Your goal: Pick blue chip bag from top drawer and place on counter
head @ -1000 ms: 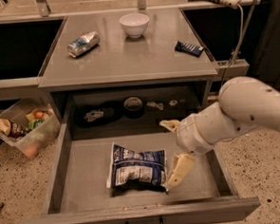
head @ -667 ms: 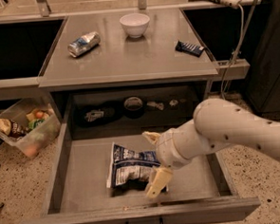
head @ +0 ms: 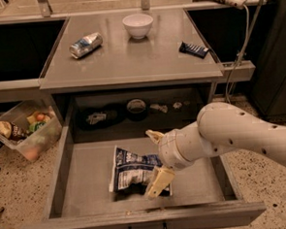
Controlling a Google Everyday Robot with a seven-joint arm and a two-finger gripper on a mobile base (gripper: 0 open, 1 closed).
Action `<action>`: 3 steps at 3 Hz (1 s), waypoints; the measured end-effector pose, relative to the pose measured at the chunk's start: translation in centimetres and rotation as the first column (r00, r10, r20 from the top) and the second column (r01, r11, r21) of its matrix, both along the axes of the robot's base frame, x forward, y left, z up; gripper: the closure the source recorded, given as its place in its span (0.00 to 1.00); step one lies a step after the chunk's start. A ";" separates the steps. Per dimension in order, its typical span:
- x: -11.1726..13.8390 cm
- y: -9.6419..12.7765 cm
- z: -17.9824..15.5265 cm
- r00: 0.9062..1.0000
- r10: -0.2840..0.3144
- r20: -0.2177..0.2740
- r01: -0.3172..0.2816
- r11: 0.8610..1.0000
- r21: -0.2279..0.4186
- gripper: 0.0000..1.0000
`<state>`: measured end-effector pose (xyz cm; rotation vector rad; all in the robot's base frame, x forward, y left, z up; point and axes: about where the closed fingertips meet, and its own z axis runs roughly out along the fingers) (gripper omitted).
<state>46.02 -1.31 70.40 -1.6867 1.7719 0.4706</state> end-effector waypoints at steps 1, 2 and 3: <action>1.1 0.7 -1.1 1.000 -0.015 0.009 0.015 1.000 0.017 0.00; 2.8 1.7 -3.1 0.999 -0.037 0.001 0.037 0.998 0.047 0.00; 4.0 2.9 -5.1 0.999 -0.045 -0.022 0.046 0.997 0.069 0.00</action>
Offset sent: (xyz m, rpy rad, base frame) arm 0.0509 0.0280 -0.0584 0.0882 0.0084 -0.0708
